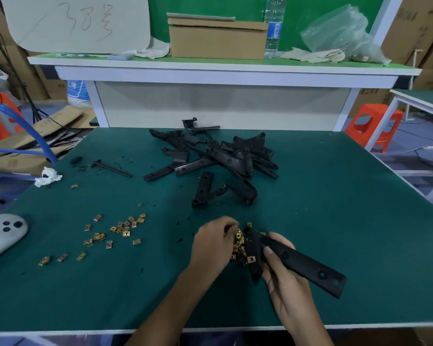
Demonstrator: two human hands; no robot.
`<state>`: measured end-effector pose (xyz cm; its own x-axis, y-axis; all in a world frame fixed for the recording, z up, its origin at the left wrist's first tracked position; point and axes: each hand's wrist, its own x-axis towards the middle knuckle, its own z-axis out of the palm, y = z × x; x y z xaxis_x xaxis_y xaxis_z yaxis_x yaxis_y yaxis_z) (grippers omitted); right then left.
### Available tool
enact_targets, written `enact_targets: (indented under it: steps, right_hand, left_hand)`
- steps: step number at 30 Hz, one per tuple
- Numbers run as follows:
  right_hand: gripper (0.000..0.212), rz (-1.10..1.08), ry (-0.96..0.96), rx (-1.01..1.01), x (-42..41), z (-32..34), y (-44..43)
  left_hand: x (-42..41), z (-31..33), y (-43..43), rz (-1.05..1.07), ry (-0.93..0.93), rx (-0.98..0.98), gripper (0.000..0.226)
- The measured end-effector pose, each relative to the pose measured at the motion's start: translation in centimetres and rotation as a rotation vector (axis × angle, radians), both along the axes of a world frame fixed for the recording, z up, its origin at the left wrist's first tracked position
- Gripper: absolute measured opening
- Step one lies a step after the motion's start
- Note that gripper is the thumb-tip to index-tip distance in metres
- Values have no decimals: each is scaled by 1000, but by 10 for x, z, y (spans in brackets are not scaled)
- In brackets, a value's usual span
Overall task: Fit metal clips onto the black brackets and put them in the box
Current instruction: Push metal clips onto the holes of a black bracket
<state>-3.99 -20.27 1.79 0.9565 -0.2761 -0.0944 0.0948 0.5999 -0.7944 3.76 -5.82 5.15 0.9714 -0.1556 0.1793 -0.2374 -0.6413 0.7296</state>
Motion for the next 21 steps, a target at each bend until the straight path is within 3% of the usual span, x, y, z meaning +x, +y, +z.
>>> enact_targets:
  steps: [3,8,16,21]
  right_hand:
    - [33,7,0,28,1,1,1]
    - [39,-2,-16,83,1,2,-3]
    - [40,20,1,71,2,2,-4]
    - [39,14,9,84,2,1,-4]
  left_hand:
    - [34,-9,-21,-107,-119,175,24]
    - [65,-8,-47,-258,59,571,22]
    - [59,-7,-38,-234,32,402,11]
    - [60,-11,-39,-282,34,459,32]
